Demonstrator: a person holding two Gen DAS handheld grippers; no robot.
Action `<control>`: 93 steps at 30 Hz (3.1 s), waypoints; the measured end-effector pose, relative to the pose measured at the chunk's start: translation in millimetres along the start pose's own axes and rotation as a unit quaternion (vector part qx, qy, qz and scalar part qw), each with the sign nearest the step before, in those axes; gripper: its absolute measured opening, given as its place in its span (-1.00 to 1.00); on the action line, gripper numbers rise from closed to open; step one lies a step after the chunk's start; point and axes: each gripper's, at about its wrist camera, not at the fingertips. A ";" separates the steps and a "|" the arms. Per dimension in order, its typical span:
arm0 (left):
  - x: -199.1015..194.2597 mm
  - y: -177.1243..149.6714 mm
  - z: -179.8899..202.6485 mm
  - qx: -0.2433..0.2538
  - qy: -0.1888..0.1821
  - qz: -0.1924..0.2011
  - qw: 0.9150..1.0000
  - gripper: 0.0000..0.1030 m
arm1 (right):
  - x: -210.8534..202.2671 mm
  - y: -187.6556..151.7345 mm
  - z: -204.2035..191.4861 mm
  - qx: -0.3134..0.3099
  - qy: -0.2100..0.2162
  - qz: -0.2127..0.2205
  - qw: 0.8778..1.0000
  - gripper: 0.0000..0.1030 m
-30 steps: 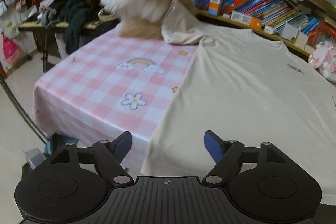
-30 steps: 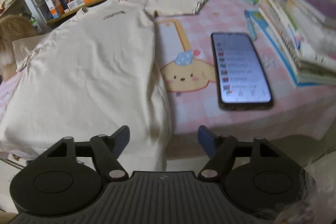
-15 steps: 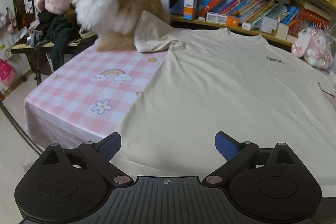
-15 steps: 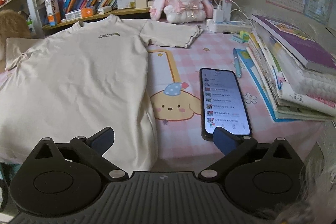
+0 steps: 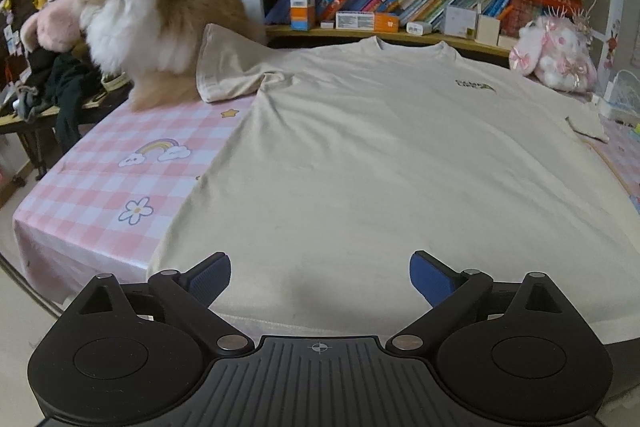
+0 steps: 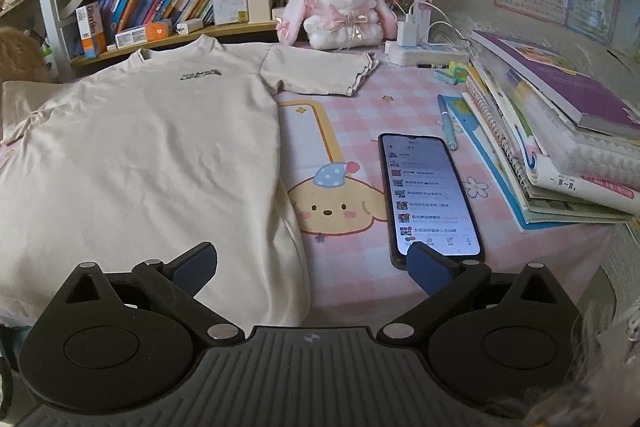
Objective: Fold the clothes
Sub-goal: 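Open both grippers and pull them back above the flattened shirt, then grasp the other shirt side with the right gripper and fold it toward the collar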
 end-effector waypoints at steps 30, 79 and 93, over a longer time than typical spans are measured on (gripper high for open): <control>105.7 89.4 -28.0 0.107 -0.114 0.026 0.987 0.91 | 38.4 55.3 -97.9 0.052 -0.076 -0.002 0.996 0.99; 120.7 57.4 52.0 0.069 0.088 -0.062 0.992 0.96 | 267.0 205.8 113.6 0.343 0.076 -0.011 0.936 -0.84; 119.5 50.2 22.9 0.026 0.118 -0.068 0.990 0.96 | 275.3 235.7 -120.8 -0.231 0.239 -0.036 0.943 -0.45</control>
Point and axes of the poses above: each gripper's, at about its wrist camera, not at the fingertips, and x roughly the way its jaws point, z to its right, y to its top, and after that the axes turned 3 degrees about -x, right-handed
